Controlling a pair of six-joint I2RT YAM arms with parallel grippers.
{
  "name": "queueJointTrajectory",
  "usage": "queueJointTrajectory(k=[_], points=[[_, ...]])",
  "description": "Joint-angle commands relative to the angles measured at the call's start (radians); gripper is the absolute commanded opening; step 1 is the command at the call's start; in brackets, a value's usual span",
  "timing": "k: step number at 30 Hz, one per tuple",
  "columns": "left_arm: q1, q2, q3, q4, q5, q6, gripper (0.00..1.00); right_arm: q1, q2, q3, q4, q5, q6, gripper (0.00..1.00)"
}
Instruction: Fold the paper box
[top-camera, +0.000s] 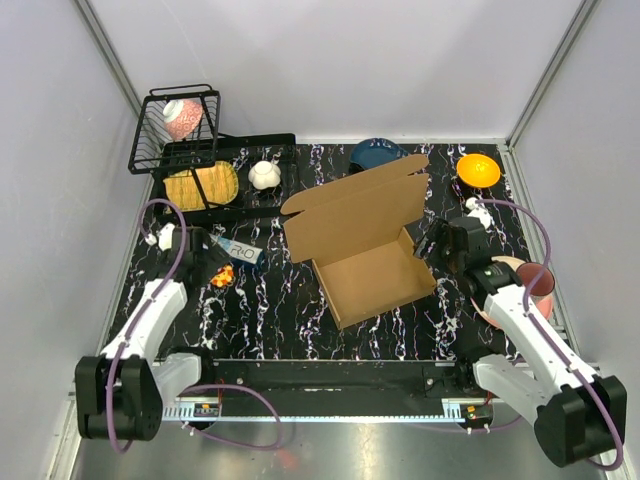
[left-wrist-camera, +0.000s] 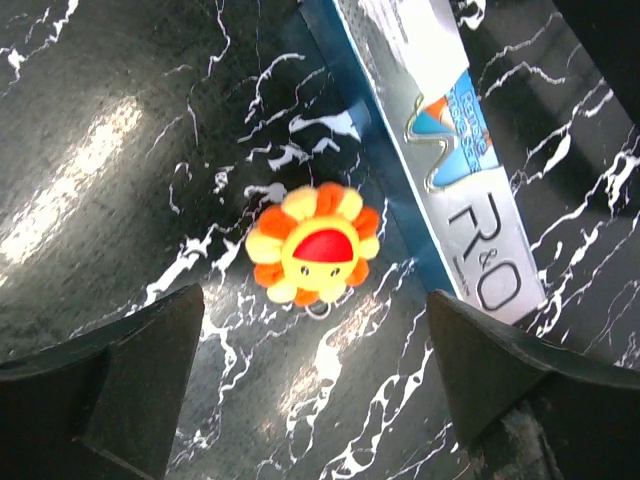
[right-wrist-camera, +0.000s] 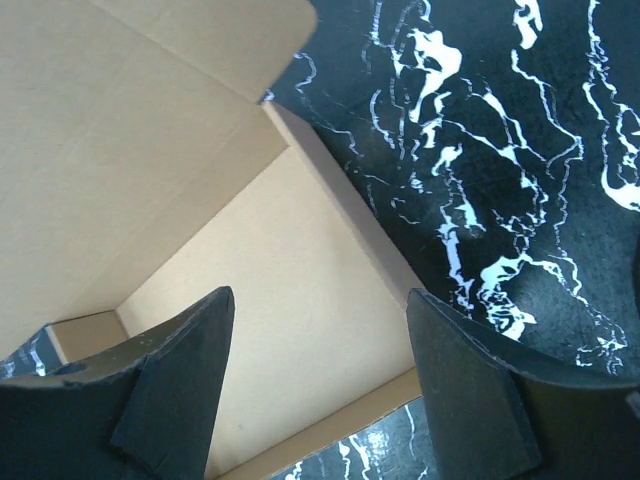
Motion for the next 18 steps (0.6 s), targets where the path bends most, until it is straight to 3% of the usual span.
queueJointTrajectory(k=[1,11,14,17,18], points=[[0.076,0.091,-0.002,0.141,0.108,0.023,0.95,-0.001,-0.054,0.047,-0.032,-0.048,-0.007,0.76],[0.143,0.19,-0.088,0.281,0.222,0.039,0.84,-0.001,-0.058,0.022,-0.001,-0.068,-0.001,0.76],[0.151,0.211,-0.088,0.304,0.226,0.031,0.72,-0.001,-0.055,0.022,0.0,-0.07,-0.004,0.76],[0.153,0.236,-0.093,0.319,0.259,0.028,0.53,-0.002,-0.057,0.016,0.003,-0.066,-0.004,0.76],[0.151,0.239,-0.093,0.322,0.262,0.027,0.42,-0.001,-0.058,0.01,0.003,-0.066,-0.004,0.76]])
